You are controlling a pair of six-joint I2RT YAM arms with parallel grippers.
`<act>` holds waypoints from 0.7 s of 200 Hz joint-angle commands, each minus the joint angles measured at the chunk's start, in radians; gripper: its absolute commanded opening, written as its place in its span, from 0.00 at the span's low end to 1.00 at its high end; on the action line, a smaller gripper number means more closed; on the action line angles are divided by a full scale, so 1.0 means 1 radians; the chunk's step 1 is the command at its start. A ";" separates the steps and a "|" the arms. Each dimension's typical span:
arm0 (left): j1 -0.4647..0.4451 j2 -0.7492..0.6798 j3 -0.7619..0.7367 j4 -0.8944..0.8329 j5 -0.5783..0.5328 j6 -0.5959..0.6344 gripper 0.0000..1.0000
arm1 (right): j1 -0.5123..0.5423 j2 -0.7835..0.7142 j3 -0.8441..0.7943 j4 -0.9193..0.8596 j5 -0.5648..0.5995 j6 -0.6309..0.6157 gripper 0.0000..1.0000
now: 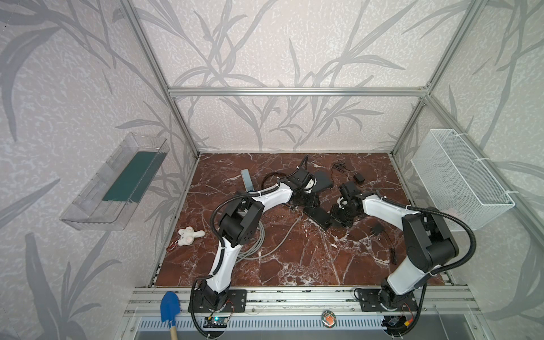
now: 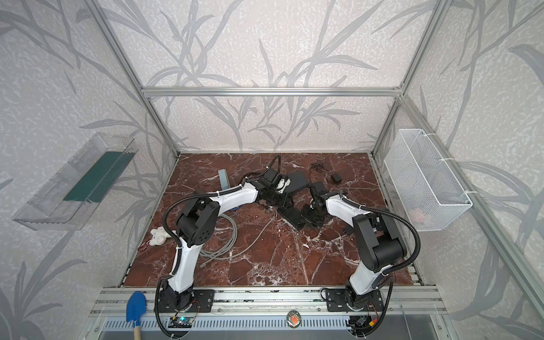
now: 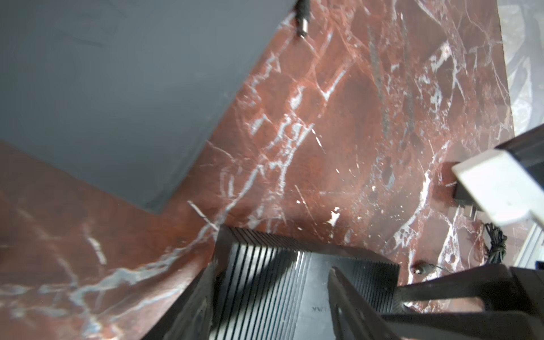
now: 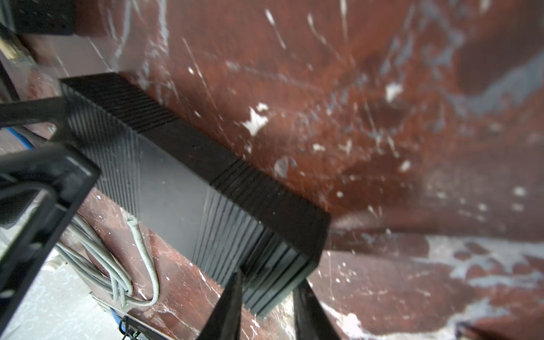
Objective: Insert the plug into the switch port
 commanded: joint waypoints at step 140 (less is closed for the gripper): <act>0.034 -0.194 -0.120 -0.023 -0.088 0.052 0.75 | -0.043 0.022 0.122 -0.526 0.399 -0.975 0.47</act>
